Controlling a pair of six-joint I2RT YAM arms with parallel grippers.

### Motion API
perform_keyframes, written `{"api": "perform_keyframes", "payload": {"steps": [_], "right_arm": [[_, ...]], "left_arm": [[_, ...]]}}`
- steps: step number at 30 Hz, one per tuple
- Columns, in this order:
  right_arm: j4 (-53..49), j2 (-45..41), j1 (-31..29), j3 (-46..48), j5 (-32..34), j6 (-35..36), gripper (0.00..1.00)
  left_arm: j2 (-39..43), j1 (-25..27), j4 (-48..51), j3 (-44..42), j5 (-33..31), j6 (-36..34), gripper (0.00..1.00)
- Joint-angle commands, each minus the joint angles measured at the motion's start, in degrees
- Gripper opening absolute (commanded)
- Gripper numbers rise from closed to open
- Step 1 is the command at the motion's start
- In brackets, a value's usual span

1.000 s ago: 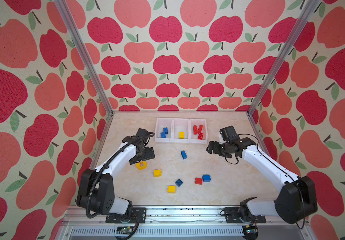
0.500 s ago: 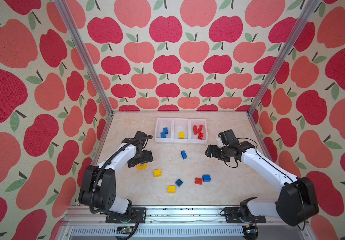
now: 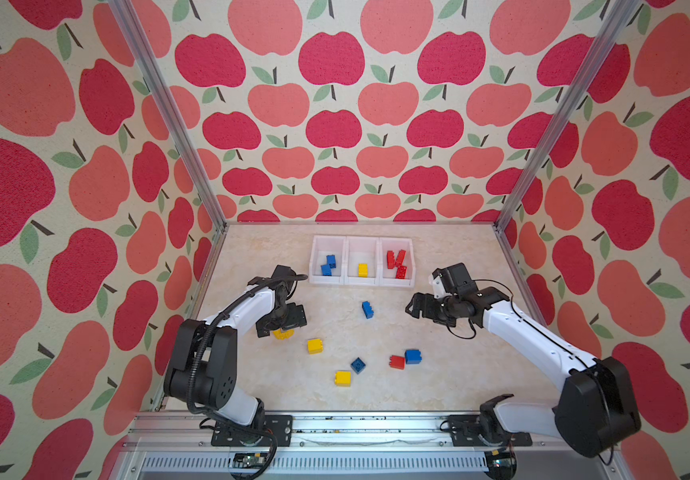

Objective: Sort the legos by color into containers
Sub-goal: 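Move the left gripper to the yellow round brick and grasp it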

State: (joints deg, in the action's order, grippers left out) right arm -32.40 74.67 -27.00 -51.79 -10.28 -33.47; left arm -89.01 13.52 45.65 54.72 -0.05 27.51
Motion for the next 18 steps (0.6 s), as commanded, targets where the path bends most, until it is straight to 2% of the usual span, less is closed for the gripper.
{"api": "perform_keyframes", "payload": {"steps": [1,18], "right_arm": [[0.68,-1.44,-0.39,0.80,-1.19,-0.12,0.91],[0.73,-1.64,-0.35,0.92,-0.83,-0.01,0.91]], "left_arm": [[-1.17,-0.30,-1.27,-1.27,-1.73,1.32,1.00],[-2.06,-0.57,-7.64,-4.67,-2.32,5.16,0.82]]}}
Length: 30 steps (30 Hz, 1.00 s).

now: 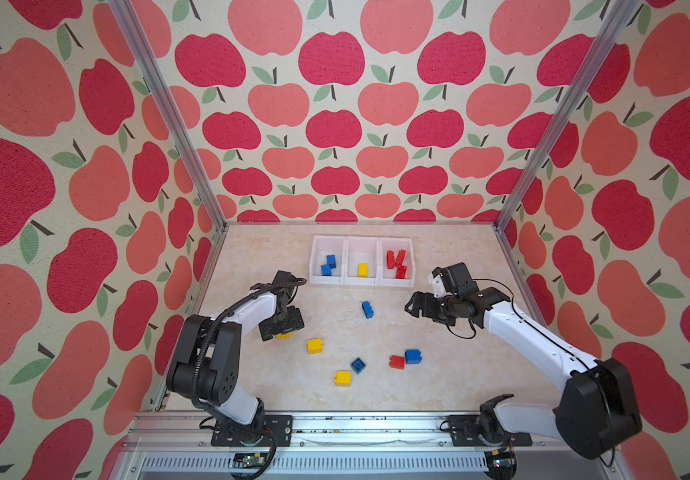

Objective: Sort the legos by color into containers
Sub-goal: 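Move the left gripper to the yellow round brick and grasp it, then lift the yellow round brick and carry it over the middle compartment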

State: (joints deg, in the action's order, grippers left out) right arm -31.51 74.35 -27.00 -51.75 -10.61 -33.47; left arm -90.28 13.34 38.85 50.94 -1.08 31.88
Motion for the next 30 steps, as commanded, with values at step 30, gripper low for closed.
{"api": "perform_keyframes", "payload": {"steps": [30], "right_arm": [[-0.73,-2.25,-0.39,1.05,-0.59,0.08,0.91]], "left_arm": [[3.38,1.71,3.12,1.70,-1.20,0.95,0.59]]}}
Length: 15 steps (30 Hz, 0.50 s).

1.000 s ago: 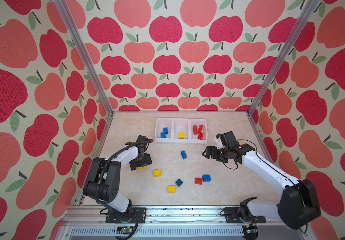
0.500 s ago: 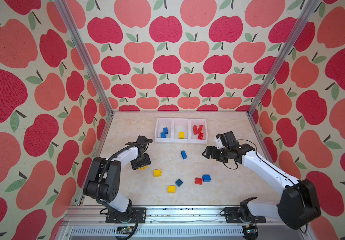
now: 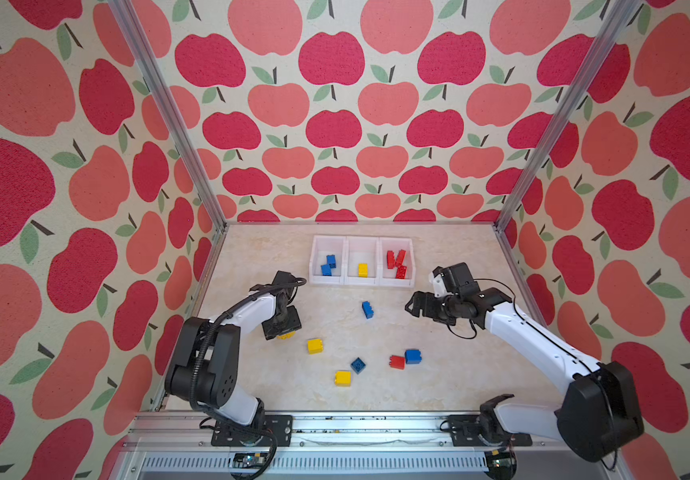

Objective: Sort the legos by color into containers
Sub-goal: 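Lift the yellow round brick and carry it over the middle compartment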

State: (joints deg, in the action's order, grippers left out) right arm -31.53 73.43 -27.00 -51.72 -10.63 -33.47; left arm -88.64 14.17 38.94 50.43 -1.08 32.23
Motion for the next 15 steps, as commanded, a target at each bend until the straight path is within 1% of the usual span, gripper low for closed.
{"api": "perform_keyframes", "payload": {"steps": [1,10,15], "right_arm": [[-0.73,-1.42,-0.39,1.06,-0.50,0.13,0.91],[-0.73,-2.41,-0.33,1.96,-0.23,-0.06,0.92],[-0.88,-3.41,-0.35,2.60,-0.06,-0.23,0.92]], "left_arm": [[1.89,1.23,3.39,2.55,-1.27,0.72,0.58],[2.00,7.00,6.83,9.44,-2.51,1.55,0.58],[-0.47,10.60,8.30,16.13,-3.03,1.52,0.58]]}}
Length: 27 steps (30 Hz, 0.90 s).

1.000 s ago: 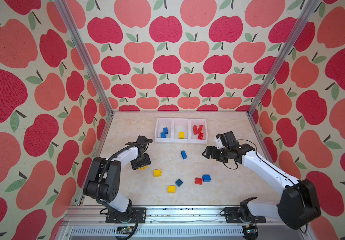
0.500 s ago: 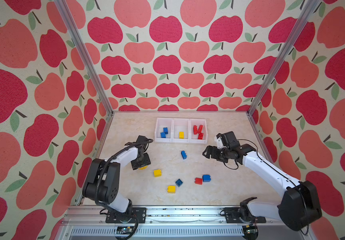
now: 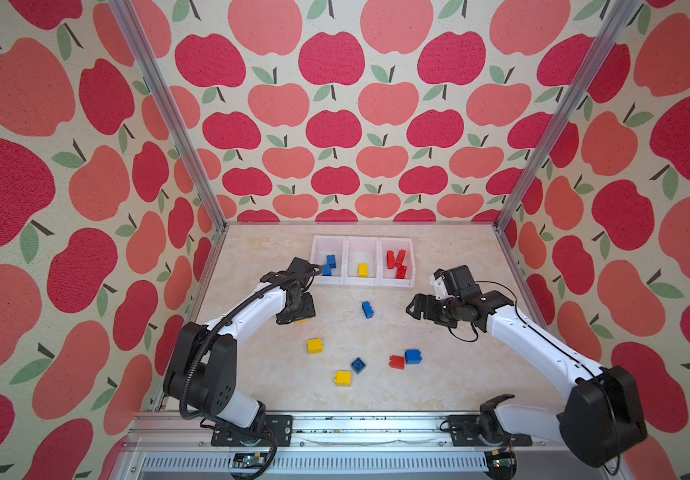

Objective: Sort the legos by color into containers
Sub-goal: 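Lift the yellow round brick and carry it over the middle compartment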

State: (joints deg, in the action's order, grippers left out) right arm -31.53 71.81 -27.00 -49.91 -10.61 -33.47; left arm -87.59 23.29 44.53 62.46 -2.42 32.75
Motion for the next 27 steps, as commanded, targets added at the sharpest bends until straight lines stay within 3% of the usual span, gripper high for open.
{"api": "perform_keyframes", "payload": {"steps": [1,15,27], "right_arm": [[-0.89,-2.00,-0.40,0.87,0.03,-0.27,0.92],[-1.33,-3.56,-0.32,1.58,0.47,-0.60,0.92],[-1.69,-3.99,-0.33,1.84,0.59,-0.83,0.92]], "left_arm": [[-2.01,2.10,2.90,5.43,-1.76,0.85,0.58],[-21.29,9.99,3.63,33.15,-1.81,-5.21,0.58],[-39.73,10.40,2.84,55.95,-1.50,-9.51,0.58]]}}
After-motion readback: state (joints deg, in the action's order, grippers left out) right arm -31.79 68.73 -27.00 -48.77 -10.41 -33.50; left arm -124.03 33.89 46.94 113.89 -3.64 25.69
